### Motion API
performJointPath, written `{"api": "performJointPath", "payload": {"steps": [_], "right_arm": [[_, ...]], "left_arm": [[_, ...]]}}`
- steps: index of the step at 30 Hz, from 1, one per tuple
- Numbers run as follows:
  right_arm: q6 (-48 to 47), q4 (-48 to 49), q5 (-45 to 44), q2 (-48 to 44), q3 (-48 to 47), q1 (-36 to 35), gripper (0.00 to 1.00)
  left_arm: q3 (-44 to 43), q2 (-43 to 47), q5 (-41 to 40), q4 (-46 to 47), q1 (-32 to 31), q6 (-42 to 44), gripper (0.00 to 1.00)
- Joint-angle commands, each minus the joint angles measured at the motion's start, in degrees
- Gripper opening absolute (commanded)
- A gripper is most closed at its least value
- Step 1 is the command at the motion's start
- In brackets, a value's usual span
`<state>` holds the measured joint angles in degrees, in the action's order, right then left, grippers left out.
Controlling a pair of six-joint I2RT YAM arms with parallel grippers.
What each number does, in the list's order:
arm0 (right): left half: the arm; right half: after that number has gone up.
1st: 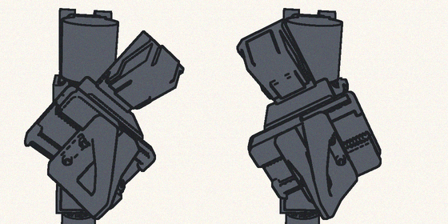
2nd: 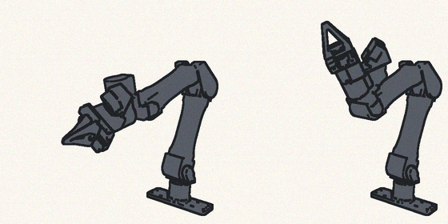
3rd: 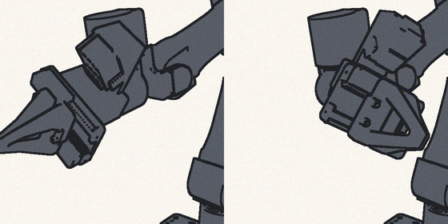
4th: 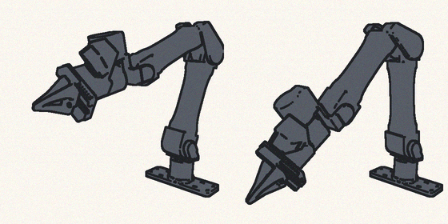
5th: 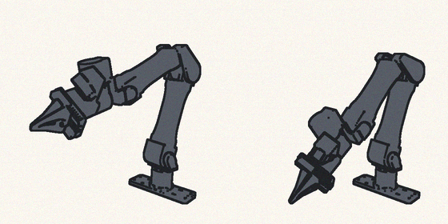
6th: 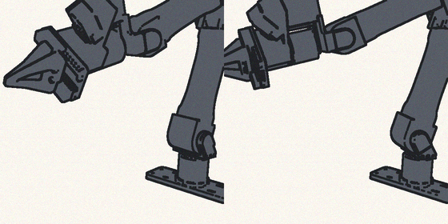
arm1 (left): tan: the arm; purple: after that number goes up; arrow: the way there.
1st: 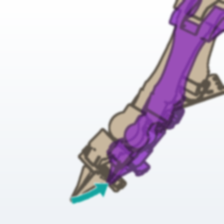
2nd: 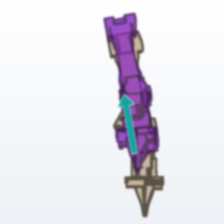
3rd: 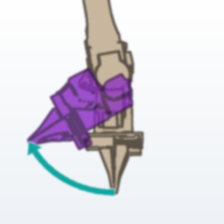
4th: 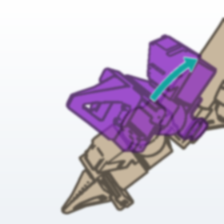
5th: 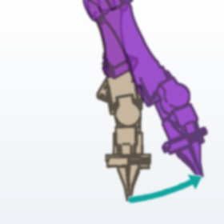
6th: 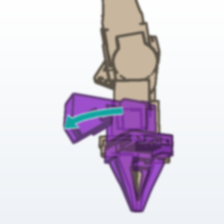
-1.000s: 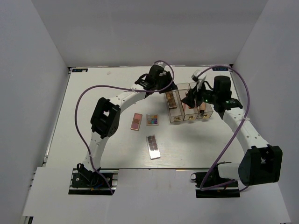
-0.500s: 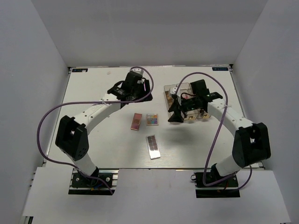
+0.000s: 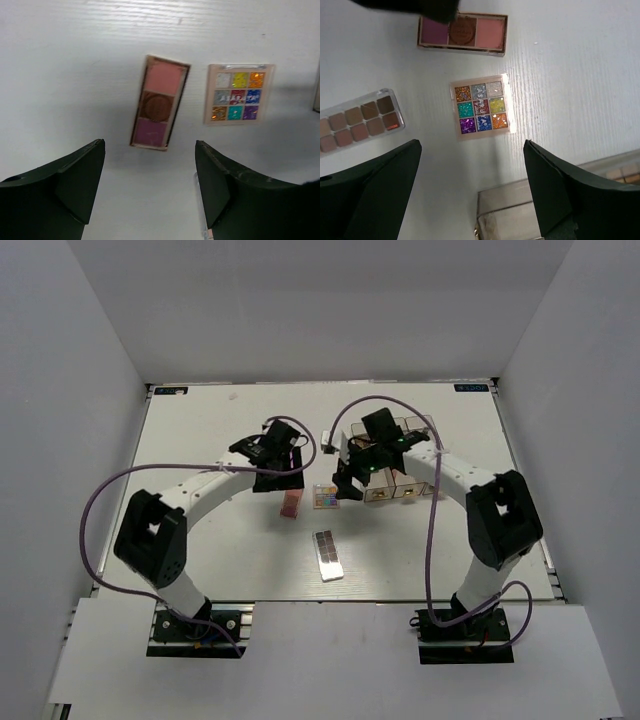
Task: Organize the makeup
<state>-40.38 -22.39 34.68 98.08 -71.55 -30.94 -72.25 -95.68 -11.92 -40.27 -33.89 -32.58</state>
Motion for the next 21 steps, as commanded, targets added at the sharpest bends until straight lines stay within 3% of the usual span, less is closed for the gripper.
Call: {"api": "performJointPath", "payload": {"steps": [1, 6, 12, 21], "right_arm": [[-7.41, -1.16, -2.51, 3.51, -4.73, -1.4, 0.89], [-16.65, -5.55, -1.01, 8.78, -8.25, -1.93, 0.89], [-19.38, -11.26, -0.31, 16.08, -16.33, -2.72, 0.89], [-22.81, -19.26, -1.63, 23.55, -23.36, -5.27, 0.89]], "left_arm": [[2.81, 7.34, -4.59, -3.31, 1.19, -2.39, 0.83], [10.79, 16.02, -6.0, -5.87, 2.34, -6.78, 0.84], [20.64, 27.98, -6.45, -8.68, 2.86, -11.88, 0.85], [23.38, 31.43, -5.83, -9.3, 3.39, -14.27, 0.85]]}}
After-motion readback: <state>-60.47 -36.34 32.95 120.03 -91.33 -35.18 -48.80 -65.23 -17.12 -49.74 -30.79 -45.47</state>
